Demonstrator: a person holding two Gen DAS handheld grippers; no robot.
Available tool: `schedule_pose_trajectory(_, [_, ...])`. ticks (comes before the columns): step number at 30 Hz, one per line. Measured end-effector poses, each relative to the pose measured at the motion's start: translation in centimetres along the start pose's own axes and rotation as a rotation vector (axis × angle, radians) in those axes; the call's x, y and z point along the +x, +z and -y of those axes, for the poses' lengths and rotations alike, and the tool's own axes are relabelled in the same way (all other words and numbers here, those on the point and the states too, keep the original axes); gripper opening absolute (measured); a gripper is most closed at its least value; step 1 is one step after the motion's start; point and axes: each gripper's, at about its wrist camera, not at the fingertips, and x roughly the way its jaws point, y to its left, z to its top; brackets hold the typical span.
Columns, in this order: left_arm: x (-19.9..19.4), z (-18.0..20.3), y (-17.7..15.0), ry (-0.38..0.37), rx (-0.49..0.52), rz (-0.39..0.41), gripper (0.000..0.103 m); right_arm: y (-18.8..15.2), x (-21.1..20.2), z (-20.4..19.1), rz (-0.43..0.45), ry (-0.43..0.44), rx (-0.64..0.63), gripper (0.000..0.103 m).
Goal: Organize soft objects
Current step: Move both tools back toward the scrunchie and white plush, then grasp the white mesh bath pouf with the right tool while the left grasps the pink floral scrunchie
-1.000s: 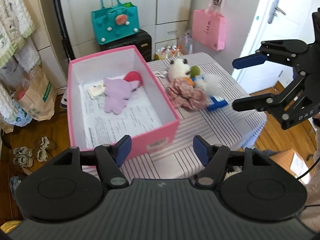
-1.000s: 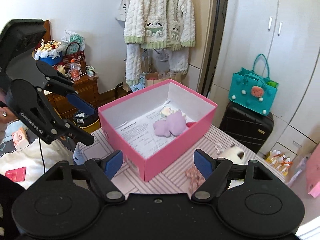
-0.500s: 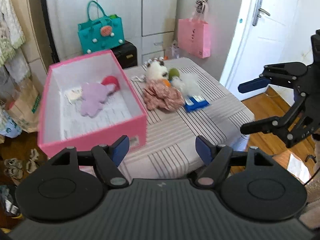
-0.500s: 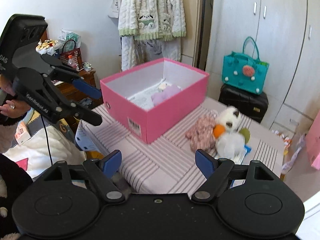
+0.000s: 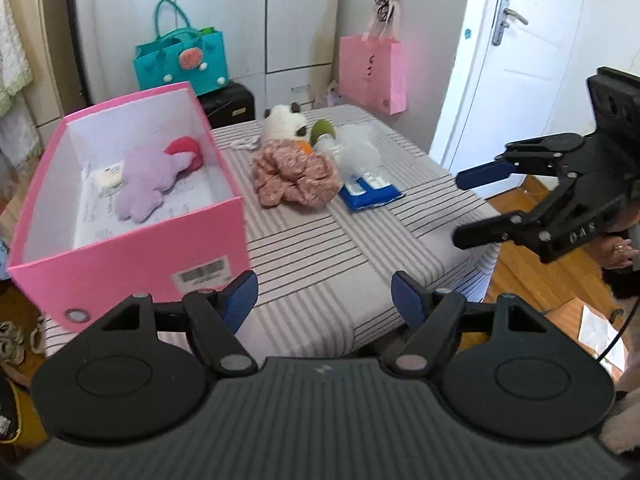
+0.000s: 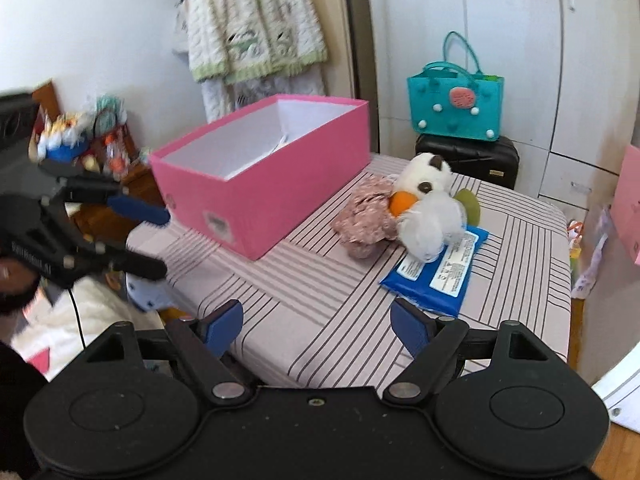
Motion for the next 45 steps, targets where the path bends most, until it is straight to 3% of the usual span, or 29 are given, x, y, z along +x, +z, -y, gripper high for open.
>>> schedule_pose_trajectory(4, [1.8,1.4,-0.5,0.036,-0.002,0.047,0.075,-0.1,0.2,1.6,0.057,-0.009,0.022,0.084])
schedule_pose_trajectory(7, [3.6,2.2,-0.4,0.009,-0.004,0.042,0.075,0.0,0.3,2.6,0.096,-0.021,0.000,0.085])
schedule_pose_trajectory(10, [5.4,2.9,0.1,-0.001,-0.017,0.046,0.075,-0.6,0.2,3.6,0.208,-0.026,-0.024,0.085])
schedule_pose_trajectory(15, [7.1,4.5,0.9,0.081,0.020,0.167,0.079,-1.5,1.8,4.8,0.274,-0.229,-0.041,0.085])
schedule_pose_trajectory(17, [7.8,5.1,1.2,0.088,0.030,0.188,0.079,-1.6,2.4,5.6,0.279,-0.245,-0.029,0.085])
schedule_pose_trajectory(21, [9.6,5.7,2.1,0.147,0.014,0.234,0.079,-1.2,2.9,7.6,0.283,-0.216,0.043,0.085])
schedule_pose_trajectory(25, [11.8,5.8,2.9,0.272,0.009,0.268,0.079,-1.2,3.5,9.1,0.273,-0.167,0.086,0.085])
schedule_pose_trajectory(30, [14.6,6.0,4.1,0.390,0.030,0.243,0.079,-0.8,5.3,9.9,0.256,-0.089,0.127,0.085])
schedule_pose_trajectory(36, [16.3,5.3,4.2,0.390,-0.012,0.197,0.077,0.6,8.4,10.6,0.217,-0.037,0.157,0.085])
schedule_pose_trajectory(43, [16.1,4.8,3.6,0.375,-0.042,0.229,0.075,2.4,11.9,11.7,0.149,-0.006,0.142,0.084])
schedule_pose_trajectory(45, [16.3,4.5,3.6,0.356,-0.060,0.218,0.074,2.5,12.8,11.9,0.130,-0.011,0.136,0.078])
